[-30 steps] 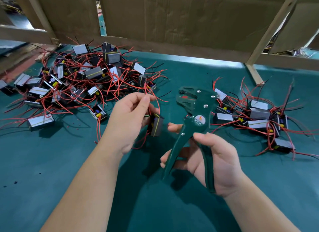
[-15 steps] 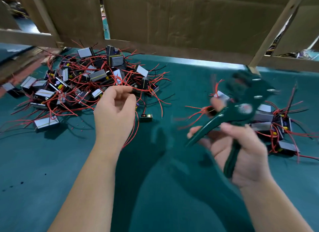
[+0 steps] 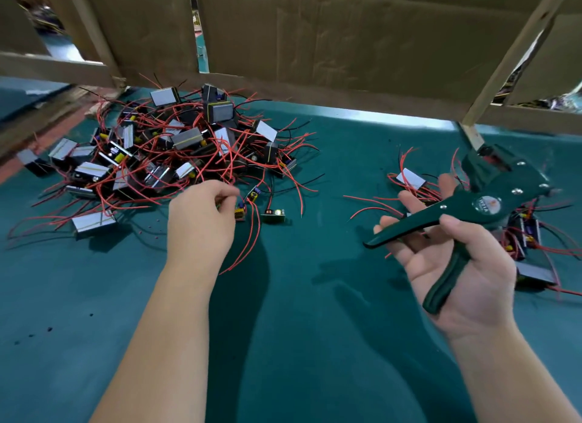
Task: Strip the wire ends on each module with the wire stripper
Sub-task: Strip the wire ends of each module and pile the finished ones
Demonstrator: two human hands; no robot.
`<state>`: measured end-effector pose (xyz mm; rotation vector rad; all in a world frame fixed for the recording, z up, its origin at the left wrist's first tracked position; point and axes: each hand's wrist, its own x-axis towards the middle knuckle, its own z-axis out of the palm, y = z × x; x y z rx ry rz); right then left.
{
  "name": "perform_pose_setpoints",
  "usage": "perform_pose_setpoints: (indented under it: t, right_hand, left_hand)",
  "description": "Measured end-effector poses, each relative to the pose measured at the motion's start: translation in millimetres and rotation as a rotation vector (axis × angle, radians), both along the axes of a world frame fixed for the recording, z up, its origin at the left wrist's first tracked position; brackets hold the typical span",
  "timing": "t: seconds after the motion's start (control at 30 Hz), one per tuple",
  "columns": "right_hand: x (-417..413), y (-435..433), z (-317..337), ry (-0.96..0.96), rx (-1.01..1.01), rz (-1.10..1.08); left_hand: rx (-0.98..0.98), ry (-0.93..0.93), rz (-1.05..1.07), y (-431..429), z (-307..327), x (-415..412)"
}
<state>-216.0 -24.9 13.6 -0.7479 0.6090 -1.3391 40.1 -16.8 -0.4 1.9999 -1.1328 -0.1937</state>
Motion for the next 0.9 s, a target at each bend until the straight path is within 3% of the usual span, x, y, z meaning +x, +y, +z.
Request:
perform_pose_setpoints:
  t: [0.03, 0.1, 0.17, 0.23, 0.3, 0.4, 0.53, 0.77, 0.9]
  right_hand:
    - [0.3, 0.0, -0.7, -0.010, 0.005, 0.011]
    - [-0.4, 0.4, -2.3, -0.029, 0.017, 0.033]
    - [-1.1, 0.7, -3.0, -0.038, 0.022, 0.045]
    - [-1.1, 0.5, -3.3, -0.035, 0.024, 0.055]
    - [-0.4, -0.2, -3.7, -0.030, 0.021, 0.071]
    - [-0.1, -0.3, -4.3, -0.031, 0.019, 0.098]
    - [-0.1, 1.2, -2.1, -0.034, 0.029, 0.146]
    - [7.2, 7.5, 0.1, -0.078, 0.052, 0.381]
    - [11.9, 10.5, 0.0, -0.073, 0.075, 0.441]
  left_hand:
    - [-0.031, 0.056, -0.020, -0.5, 2.2, -1.8]
    - [-0.017, -0.013, -0.011, -0.9, 1.6, -3.9]
    - [0.137, -0.134, 0.057, 0.9, -3.7, -1.0]
    - [0.250, -0.079, 0.073, 3.0, -5.5, 2.7]
    - [0.162, -0.029, 0.016, 1.3, -4.8, 3.4]
    - [-0.130, 0.039, -0.081, 0.2, 3.3, -2.8]
    - [-0.496, 0.137, -0.361, 1.1, 9.2, -17.8]
    - [-0.601, 0.326, -0.602, 1.8, 3.3, -52.3]
    - [-0.500, 0.378, -0.658, 2.7, 3.9, -50.5]
